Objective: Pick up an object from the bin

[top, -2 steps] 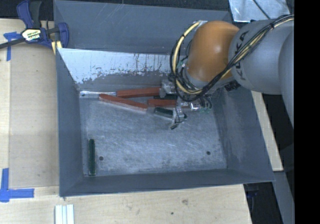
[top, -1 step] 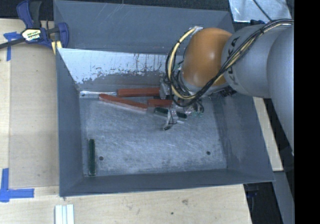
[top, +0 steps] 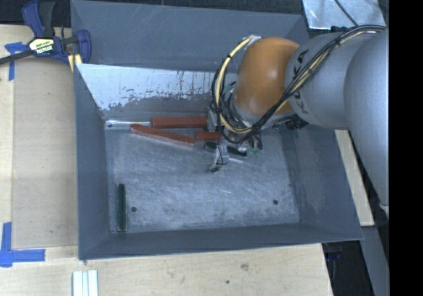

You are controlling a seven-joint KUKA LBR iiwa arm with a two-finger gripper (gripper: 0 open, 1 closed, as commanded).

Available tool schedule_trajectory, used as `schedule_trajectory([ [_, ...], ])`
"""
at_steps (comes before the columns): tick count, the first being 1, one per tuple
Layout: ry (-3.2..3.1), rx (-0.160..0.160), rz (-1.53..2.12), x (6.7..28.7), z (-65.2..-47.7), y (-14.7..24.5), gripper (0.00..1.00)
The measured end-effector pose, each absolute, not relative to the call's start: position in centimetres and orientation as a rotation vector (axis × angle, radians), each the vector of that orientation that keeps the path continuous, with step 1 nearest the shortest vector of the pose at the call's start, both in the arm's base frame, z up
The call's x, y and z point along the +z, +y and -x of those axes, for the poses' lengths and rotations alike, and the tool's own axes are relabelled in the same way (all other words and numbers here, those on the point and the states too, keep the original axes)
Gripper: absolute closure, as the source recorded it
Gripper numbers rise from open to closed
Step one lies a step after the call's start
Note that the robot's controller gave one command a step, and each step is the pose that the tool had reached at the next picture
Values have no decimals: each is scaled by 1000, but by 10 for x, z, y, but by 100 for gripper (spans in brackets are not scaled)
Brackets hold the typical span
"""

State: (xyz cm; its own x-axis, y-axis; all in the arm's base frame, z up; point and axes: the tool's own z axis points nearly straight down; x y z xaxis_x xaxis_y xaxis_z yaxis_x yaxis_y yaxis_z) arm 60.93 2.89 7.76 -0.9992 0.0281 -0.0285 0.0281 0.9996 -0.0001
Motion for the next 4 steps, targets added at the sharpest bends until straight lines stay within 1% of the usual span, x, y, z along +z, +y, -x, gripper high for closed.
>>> schedule_trajectory([
  [1,3125,1,-42,75,-606,30,100],
  [2,3132,1,-42,78,-609,30,100],
  [3,3131,1,-42,89,-610,30,100],
  [4,3132,1,-42,122,-612,30,100],
])
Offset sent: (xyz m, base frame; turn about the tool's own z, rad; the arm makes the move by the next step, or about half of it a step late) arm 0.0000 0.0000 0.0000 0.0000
